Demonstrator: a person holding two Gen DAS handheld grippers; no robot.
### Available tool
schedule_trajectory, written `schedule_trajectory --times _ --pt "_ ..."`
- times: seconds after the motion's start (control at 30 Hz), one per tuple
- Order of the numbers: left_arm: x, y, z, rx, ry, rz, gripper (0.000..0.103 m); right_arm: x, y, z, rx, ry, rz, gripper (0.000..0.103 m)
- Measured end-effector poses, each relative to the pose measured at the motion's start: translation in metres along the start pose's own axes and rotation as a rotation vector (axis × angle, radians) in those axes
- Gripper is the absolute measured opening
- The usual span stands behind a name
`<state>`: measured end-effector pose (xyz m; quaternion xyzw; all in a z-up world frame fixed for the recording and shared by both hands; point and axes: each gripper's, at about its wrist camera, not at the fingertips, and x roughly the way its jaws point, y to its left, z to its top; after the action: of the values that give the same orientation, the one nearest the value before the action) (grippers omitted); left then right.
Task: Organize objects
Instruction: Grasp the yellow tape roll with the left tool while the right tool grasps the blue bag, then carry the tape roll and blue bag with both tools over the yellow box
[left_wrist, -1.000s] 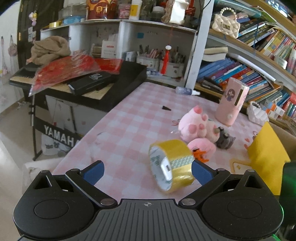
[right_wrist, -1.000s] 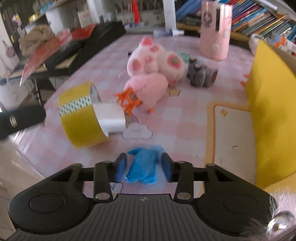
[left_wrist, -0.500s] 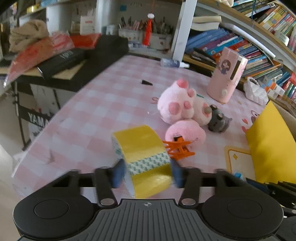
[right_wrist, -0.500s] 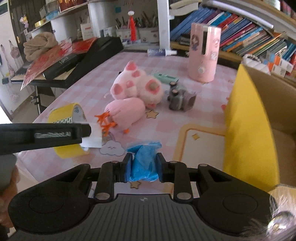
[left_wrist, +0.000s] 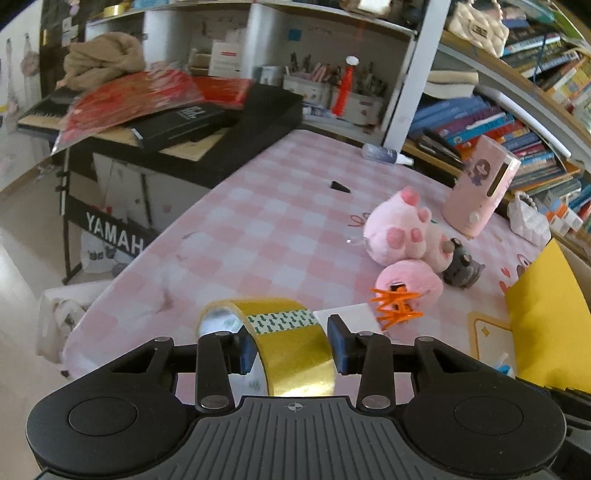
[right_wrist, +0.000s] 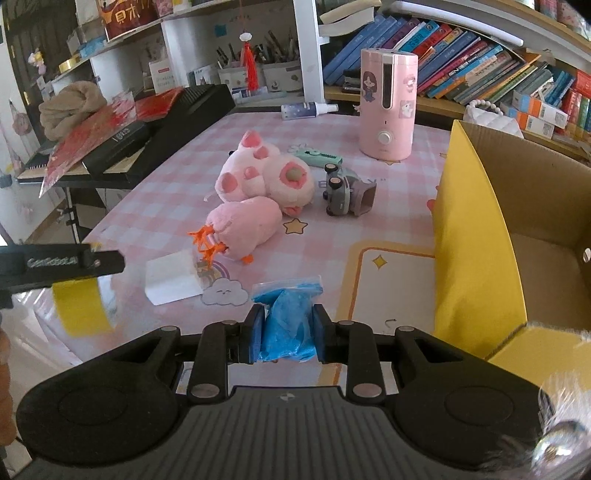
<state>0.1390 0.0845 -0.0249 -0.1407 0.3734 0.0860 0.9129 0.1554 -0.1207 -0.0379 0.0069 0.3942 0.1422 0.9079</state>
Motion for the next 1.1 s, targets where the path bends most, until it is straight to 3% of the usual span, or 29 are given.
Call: schedule_trajectory --times 0.23,0.5,0.6,0.7,0.77,1.1 --pt "-0.025 0.011 -0.007 -0.002 -0.022 -0.049 0.035 -0.016 0.019 -0.008 -0.018 -0.023 0.011 0.026" --pt "-0.057 0.014 -0.022 0.036 -0.037 -0.171 0.034 -0.044 0.032 -0.024 0.012 -0.051 -0.014 0.026" --pt "-0.067 0.014 -0.029 0.057 -0.035 -0.224 0.031 -0.056 0.034 -0.033 0.033 -0.06 -0.031 0.026" --pt "-0.076 0.013 -0.037 0.072 -0.025 -0.314 0.013 -0.068 0.036 -0.043 0.053 -0.066 -0.049 0.026" --pt "-0.081 0.008 -0.041 0.1 -0.025 -0.335 0.007 -0.077 0.037 -0.05 0.064 -0.073 -0.062 0.026" --pt "-0.102 0.001 -0.063 0.185 0.011 -0.386 0.006 -0.114 0.039 -0.084 0.128 -0.105 -0.122 0.026"
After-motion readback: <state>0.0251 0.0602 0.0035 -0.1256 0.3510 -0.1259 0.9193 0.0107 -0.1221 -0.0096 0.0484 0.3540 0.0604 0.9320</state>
